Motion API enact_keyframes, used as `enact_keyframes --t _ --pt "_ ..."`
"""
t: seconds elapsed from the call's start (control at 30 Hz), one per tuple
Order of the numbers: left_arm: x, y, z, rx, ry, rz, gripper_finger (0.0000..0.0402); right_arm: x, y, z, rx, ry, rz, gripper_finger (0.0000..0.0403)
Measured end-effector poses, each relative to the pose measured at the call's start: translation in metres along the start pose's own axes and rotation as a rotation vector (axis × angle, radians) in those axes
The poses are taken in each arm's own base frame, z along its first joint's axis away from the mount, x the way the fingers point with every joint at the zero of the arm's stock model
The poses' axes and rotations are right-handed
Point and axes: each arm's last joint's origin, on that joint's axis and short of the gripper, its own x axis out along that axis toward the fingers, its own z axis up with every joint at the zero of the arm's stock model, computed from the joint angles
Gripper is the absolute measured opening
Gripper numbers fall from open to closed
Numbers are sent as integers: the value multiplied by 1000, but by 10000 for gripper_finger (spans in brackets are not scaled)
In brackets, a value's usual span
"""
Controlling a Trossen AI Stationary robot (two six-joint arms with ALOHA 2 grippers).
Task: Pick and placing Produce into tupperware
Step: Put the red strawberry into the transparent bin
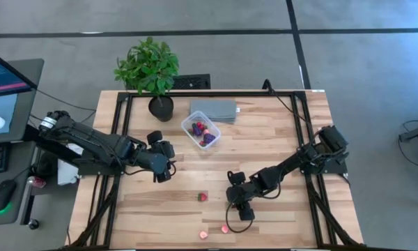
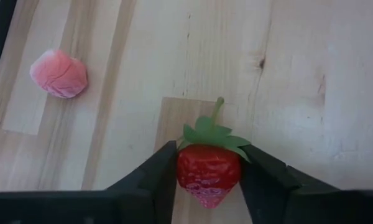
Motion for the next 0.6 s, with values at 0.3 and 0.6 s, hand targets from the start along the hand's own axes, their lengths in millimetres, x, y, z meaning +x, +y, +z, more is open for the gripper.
enact_keyframes --t 0.3,0.6 --pt "0 0 0 4 1 -1 186 0 0 0 11 2 -1 183" --pt "0 0 0 4 2 -4 186 0 0 -1 11 6 -2 170"
